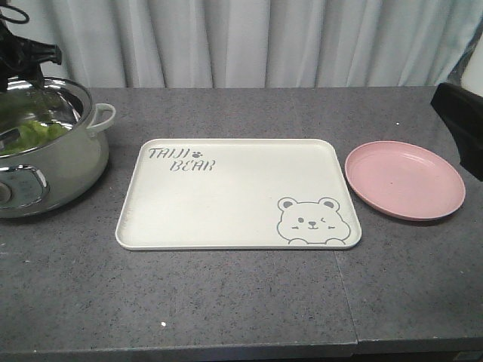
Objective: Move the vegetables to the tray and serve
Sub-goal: 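Reach the left gripper into the pot over the lettuce leaf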
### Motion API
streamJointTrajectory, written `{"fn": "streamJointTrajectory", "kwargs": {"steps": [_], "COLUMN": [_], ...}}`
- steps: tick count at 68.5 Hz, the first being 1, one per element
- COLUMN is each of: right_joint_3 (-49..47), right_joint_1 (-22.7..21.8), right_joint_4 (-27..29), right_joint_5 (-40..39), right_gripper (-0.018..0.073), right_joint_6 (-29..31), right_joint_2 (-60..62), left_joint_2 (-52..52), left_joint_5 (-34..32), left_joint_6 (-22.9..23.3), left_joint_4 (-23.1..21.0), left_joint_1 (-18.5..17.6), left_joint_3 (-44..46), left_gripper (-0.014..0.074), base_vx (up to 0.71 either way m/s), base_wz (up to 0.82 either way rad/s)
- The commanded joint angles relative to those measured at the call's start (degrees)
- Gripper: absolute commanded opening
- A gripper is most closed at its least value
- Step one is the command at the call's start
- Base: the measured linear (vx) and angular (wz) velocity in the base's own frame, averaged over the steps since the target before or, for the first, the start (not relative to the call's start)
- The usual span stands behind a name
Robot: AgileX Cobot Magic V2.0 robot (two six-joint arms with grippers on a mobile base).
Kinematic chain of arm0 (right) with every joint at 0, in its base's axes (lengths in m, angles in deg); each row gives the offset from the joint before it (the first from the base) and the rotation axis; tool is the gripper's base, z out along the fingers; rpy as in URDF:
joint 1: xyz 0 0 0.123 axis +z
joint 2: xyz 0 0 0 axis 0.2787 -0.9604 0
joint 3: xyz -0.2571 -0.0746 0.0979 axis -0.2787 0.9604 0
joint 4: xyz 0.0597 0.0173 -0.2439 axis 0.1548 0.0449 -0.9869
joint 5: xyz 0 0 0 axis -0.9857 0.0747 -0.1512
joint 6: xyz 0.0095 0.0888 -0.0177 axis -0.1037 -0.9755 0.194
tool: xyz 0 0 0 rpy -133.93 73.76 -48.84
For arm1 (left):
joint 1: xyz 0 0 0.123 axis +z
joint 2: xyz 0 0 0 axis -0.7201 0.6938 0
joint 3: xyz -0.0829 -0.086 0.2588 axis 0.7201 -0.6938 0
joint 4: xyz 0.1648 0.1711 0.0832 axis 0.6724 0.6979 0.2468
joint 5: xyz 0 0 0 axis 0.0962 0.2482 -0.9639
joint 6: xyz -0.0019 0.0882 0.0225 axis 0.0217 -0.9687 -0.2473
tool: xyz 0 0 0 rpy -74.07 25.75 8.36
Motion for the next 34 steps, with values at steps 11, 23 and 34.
{"fn": "streamJointTrajectory", "kwargs": {"steps": [11, 23, 34], "right_joint_3": [-1.92, -1.92, -1.92], "right_joint_1": [0.10, 0.10, 0.10], "right_joint_4": [0.26, 0.26, 0.26], "right_joint_5": [0.67, 0.56, 0.62], "right_gripper": [0.0552, 0.0552, 0.0552], "right_joint_6": [-0.24, -0.24, -0.24], "right_joint_2": [0.13, 0.13, 0.13], "left_joint_2": [-1.90, -1.54, -1.90], "left_joint_5": [-0.38, -0.38, -0.38], "left_joint_6": [0.30, -0.20, -1.23], "left_joint_4": [-2.44, -4.03, -4.03], "left_joint_1": [1.98, 2.72, 2.72], "left_joint_3": [2.07, 1.08, -5.06], "left_gripper": [0.0413, 0.0413, 0.0413], "base_vx": [0.00, 0.00, 0.00], "base_wz": [0.00, 0.00, 0.00]}}
